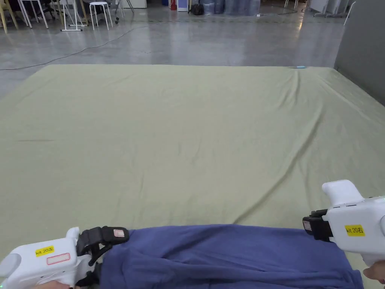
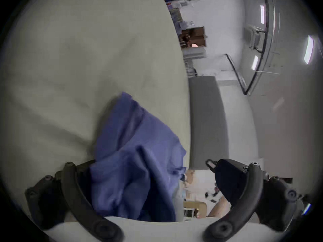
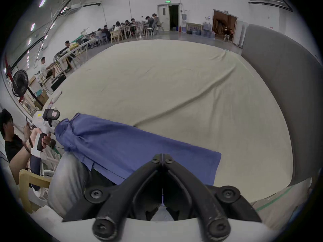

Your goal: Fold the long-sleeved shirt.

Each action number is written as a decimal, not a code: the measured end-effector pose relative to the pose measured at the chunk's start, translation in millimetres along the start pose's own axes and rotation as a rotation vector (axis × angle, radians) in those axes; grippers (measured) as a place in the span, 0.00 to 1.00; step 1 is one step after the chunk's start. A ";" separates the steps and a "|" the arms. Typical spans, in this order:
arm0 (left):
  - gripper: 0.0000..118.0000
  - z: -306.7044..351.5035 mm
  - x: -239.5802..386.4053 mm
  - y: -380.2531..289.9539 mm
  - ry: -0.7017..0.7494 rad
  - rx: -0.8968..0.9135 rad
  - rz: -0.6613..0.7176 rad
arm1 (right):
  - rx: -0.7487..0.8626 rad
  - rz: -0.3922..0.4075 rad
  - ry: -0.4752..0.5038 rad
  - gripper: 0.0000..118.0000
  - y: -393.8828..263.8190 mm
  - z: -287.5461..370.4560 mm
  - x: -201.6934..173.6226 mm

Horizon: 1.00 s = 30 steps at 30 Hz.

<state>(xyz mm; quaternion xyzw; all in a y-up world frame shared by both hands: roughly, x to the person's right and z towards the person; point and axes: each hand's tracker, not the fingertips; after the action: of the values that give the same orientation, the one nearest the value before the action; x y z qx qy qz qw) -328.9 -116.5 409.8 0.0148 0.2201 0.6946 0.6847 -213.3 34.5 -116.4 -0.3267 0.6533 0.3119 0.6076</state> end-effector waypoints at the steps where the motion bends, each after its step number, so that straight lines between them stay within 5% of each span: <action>1: 0.99 -9.2 -0.3 2.1 -0.011 -0.023 -0.012 | -0.002 0.000 0.000 0.00 0.2 -1.1 -0.8; 4: 0.95 -33.9 -11.6 22.4 0.004 -0.061 -0.116 | -0.006 -0.007 0.008 0.00 0.8 -3.4 -2.8; 5: 0.77 -38.1 -10.4 28.4 0.012 -0.069 -0.126 | -0.007 -0.008 0.010 0.00 1.0 -4.0 -3.3; 6: 0.13 -38.9 -9.0 34.4 0.034 -0.065 -0.127 | -0.008 -0.009 0.010 0.00 0.0 -3.2 -4.1; 10: 0.11 -42.3 -10.9 21.8 0.298 -0.073 -0.208 | -0.017 0.002 0.013 0.00 -0.8 -2.3 -7.9; 14: 0.11 -24.9 -5.9 24.3 0.224 -0.007 -0.188 | -0.021 0.001 0.011 0.00 -1.5 -0.5 -8.7; 30: 0.11 114.7 31.3 47.6 0.476 0.236 -0.220 | -0.022 0.038 0.033 0.00 10.6 -7.9 -20.0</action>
<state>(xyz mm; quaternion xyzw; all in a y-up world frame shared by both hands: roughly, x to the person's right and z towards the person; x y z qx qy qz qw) -339.0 -52.2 520.0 -0.0927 0.4543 0.5696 0.6786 -225.6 35.3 -95.8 -0.3259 0.6658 0.3254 0.5870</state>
